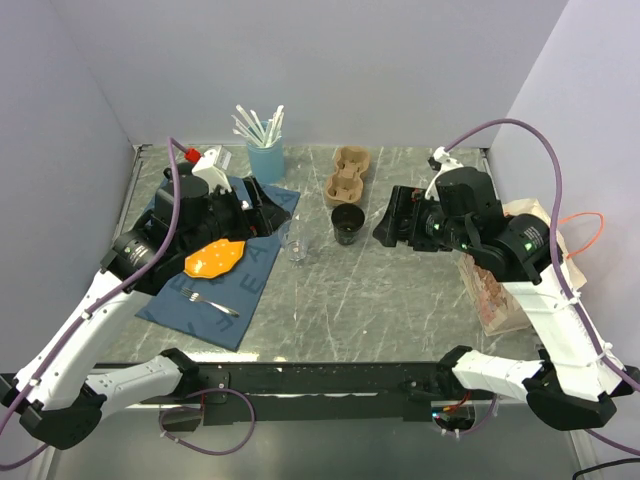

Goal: Pack the takeout coffee

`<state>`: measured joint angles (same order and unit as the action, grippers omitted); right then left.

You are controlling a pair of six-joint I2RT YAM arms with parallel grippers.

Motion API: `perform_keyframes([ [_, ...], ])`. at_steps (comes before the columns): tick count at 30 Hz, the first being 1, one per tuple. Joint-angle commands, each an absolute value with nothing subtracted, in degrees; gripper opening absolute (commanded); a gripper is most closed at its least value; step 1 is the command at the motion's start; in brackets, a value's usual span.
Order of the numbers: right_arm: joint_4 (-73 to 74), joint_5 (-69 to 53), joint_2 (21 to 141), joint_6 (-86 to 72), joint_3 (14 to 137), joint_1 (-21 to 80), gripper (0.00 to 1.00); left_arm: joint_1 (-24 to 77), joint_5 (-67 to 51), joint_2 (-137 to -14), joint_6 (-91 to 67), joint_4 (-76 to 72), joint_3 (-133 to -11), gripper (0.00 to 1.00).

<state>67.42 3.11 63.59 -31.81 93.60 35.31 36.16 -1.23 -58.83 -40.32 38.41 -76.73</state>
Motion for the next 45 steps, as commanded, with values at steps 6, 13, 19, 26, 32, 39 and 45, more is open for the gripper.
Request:
perform_keyframes([
  [6,63.5,4.5,63.4,-31.4,90.8,35.0,1.0,36.3,2.0,-58.1,-41.7,38.7,-77.1,0.97],
  [13,64.9,15.4,72.0,-30.9,95.5,34.9,0.99,36.3,9.5,-59.7,-43.8,43.5,-77.9,0.97],
  [19,61.2,17.7,83.2,-28.7,97.3,34.5,0.79,36.3,9.1,-56.8,-41.5,43.5,-73.9,0.97],
  [26,58.2,19.3,95.7,-29.1,102.8,33.7,0.59,36.3,10.2,-53.0,-42.0,45.0,-72.2,0.97],
  [32,60.2,22.7,104.1,-36.0,106.0,32.1,0.48,36.3,10.7,-50.7,-42.9,46.2,-71.2,0.97],
  [39,61.5,25.0,110.4,-38.5,107.9,31.1,0.43,36.3,11.6,-49.7,-43.3,47.3,-70.9,0.97],
  [45,58.1,20.5,110.7,-38.1,105.0,28.2,0.41,36.3,11.8,-50.2,-43.2,47.0,-70.8,0.97],
])
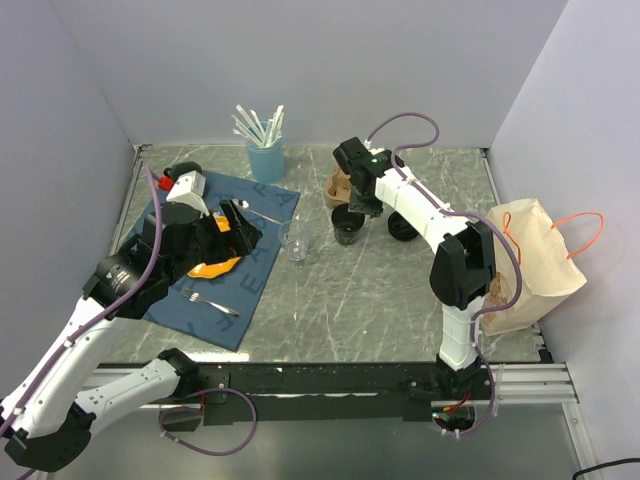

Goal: Pack the takeout coffee

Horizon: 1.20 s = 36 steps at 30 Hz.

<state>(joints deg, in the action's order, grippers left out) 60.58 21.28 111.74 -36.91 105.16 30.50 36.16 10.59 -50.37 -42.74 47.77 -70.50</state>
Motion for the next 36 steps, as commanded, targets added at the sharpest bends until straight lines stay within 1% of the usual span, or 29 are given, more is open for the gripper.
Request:
perform_keyframes([
  [1,57.0,19.6,110.3,-37.6,104.3,28.0,0.41,36.3,11.7,-50.7,-43.3,47.0,-70.8,0.97],
  [8,52.6,12.0,110.5,-36.1,102.3,25.6,0.38,36.3,10.5,-52.7,-43.4,46.3,-71.1,0.97],
  [15,54.5,11.7,113.7,-35.9,105.1,25.2,0.32,36.3,10.9,-54.0,-43.0,46.4,-72.2,0.97],
  [23,55.1,12.0,114.6,-35.3,105.8,24.7,0.31,36.3,11.5,-53.7,-43.3,46.2,-71.5,0.97],
  [30,54.7,10.8,114.8,-34.9,105.3,24.6,0.24,36.3,12.0,-54.0,-42.9,46.0,-71.5,0.97],
  [36,55.3,11.3,115.0,-34.8,105.5,24.6,0.24,36.3,11.9,-54.1,-42.7,45.9,-71.4,0.97],
])
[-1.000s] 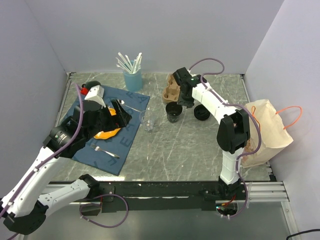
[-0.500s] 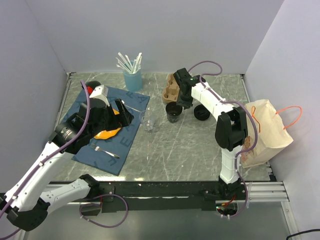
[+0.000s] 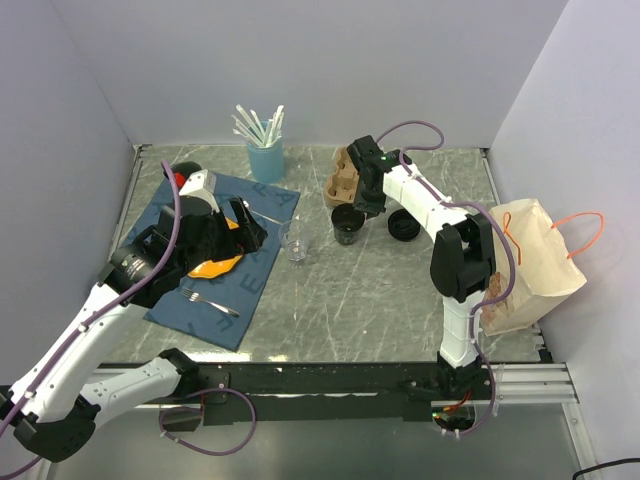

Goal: Pack the takeout coffee

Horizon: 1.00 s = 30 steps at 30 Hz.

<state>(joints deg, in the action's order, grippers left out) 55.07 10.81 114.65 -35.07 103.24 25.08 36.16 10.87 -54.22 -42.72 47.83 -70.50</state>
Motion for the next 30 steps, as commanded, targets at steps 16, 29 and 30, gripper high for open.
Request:
perform_keyframes([
  [16,55.5,10.7,115.4,-35.3,105.4,24.2,0.24,36.3,12.4,-53.5,-41.9,46.3,-71.1,0.97],
  [29,55.6,8.9,116.4,-35.5,105.6,24.1,0.24,36.3,12.6,-53.5,-41.0,46.4,-70.8,0.97],
  [30,55.7,9.0,116.4,-35.6,105.6,24.1,0.24,36.3,12.7,-53.4,-40.8,46.3,-70.8,0.97],
])
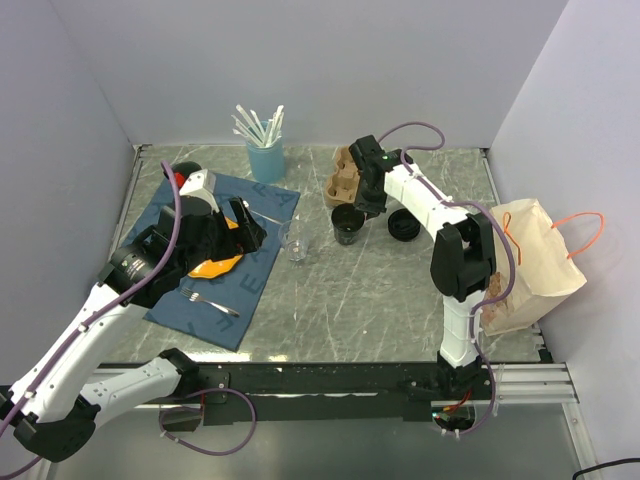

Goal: Pack the takeout coffee

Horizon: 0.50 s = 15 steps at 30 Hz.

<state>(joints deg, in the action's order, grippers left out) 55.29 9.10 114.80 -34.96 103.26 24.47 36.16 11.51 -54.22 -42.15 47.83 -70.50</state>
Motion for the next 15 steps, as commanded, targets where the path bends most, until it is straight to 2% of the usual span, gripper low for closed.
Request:
perform_keyframes([
  [1,55.8,9.1,116.4,-35.8,105.5,24.1,0.24,36.3,12.7,-53.5,-40.7,46.3,-70.8,0.97],
  [10,55.4,10.1,115.4,-35.6,104.9,24.2,0.16,36.3,13.0,-53.6,-40.2,46.3,-70.9,0.97],
  [15,55.4,9.8,114.8,-35.5,105.3,24.1,0.16,36.3,12.9,-53.5,-40.5,46.0,-70.7,0.97],
])
